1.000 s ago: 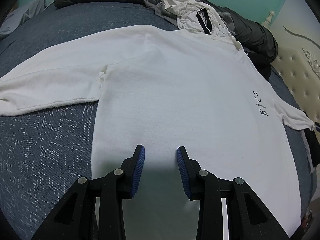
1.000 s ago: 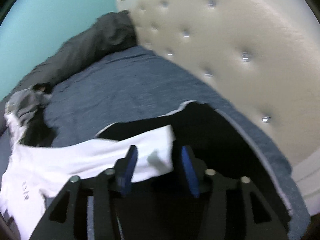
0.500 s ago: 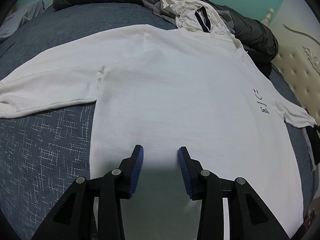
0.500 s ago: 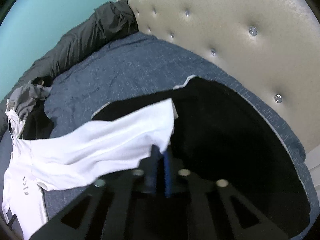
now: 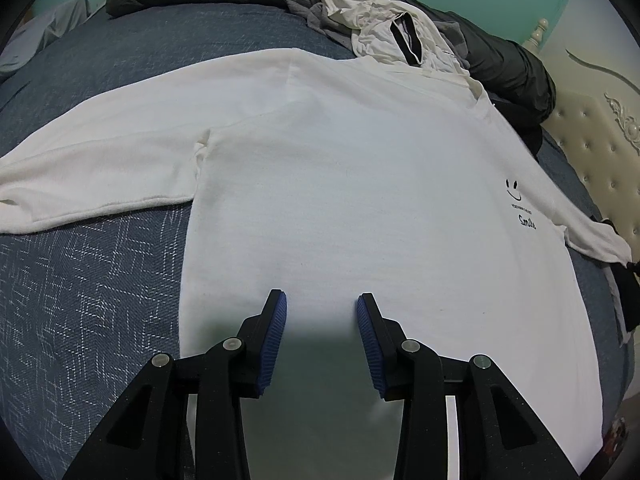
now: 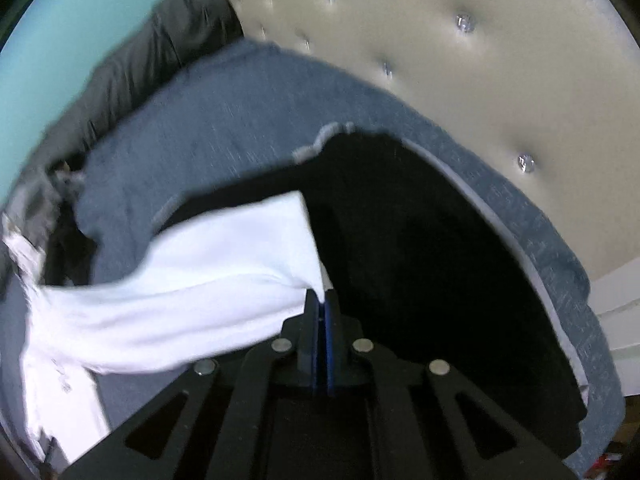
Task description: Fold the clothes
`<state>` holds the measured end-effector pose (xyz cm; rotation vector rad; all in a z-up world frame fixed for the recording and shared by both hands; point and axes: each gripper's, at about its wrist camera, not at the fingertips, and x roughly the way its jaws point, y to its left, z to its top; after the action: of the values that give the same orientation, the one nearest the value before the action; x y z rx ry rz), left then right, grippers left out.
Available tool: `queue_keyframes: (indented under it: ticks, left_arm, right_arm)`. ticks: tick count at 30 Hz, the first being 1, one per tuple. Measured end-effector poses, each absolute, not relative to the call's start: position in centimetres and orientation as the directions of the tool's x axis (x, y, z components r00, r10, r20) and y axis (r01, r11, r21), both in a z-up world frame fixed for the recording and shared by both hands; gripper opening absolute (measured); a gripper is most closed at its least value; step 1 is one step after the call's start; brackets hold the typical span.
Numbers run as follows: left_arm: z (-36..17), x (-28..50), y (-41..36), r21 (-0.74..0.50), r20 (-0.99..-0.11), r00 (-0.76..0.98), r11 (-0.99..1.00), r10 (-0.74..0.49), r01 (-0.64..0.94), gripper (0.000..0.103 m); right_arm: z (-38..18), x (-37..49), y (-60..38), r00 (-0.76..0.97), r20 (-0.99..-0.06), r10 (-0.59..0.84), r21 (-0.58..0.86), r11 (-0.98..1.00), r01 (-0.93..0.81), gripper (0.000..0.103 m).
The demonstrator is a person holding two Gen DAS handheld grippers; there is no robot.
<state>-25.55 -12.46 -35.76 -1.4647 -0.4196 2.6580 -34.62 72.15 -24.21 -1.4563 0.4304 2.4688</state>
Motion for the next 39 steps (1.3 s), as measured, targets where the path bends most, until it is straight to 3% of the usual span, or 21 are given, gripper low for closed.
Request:
queue_keyframes:
  ticks: [3, 8, 9, 11, 12, 19, 23, 32, 39]
  left_arm:
    - [-35.7, -25.7, -12.4, -0.276, -0.818, -0.539, -0.959, 0.2, 0.063, 0.04]
    - [-35.7, -25.5, -12.2, -0.277, -0.817, -0.542, -0.959, 0.198, 0.067, 0.04]
    - [-35.6, -25.5, -12.2, -0.276, -0.816, -0.543, -0.959, 0.198, 0.066, 0.04]
    - [-35.4, -25.4, -12.1, -0.276, -0.814, -0.546, -0.959, 0.197, 0.066, 0.04]
    - [-35.4, -25.4, -12.1, -0.277, -0.813, -0.547, -0.959, 0.197, 0.066, 0.04]
    - [-35.1, -25.1, -12.4, -0.285, -0.808, -0.553, -0.956, 0.202, 0.066, 0.04]
    - [-35.0, -25.1, -12.8, -0.286, -0.806, -0.556, -0.956, 0.203, 0.065, 0.04]
    - [-35.3, -24.8, -13.4, -0.296, -0.81, -0.541, -0.954, 0.228, 0.041, 0.04]
    - [-35.3, -24.4, -14.5, -0.313, -0.807, -0.538, -0.949, 0.243, 0.042, 0.04]
  right_arm:
    - [-24.0, -34.1, 72.1, -0.48, -0.867, 0.133, 0.072, -0.92, -0.385, 0.018]
    - [-20.2, -33.4, 70.9, -0.584, -0.764, 0.275, 0.017, -0.896, -0.444, 0.02]
    - [-19.2, -33.6, 70.0, -0.625, -0.735, 0.264, 0.032, -0.907, -0.42, 0.023]
    - [-18.7, -35.2, 66.9, -0.667, -0.723, 0.181, 0.064, -0.943, -0.325, 0.041]
    - [-18.6, -36.1, 65.2, -0.681, -0.72, 0.133, 0.08, -0.959, -0.273, 0.042]
    - [-22.3, -42.4, 50.7, -0.65, -0.734, -0.194, 0.185, -0.979, 0.084, 0.043]
    - [-25.1, -45.5, 42.7, -0.59, -0.752, -0.295, 0.185, -0.953, 0.241, 0.043]
    - [-29.6, -49.7, 29.3, -0.483, -0.795, -0.368, 0.119, -0.874, 0.471, 0.047]
    - [-31.8, -52.7, 27.4, -0.481, -0.808, -0.339, 0.094, -0.881, 0.463, 0.047]
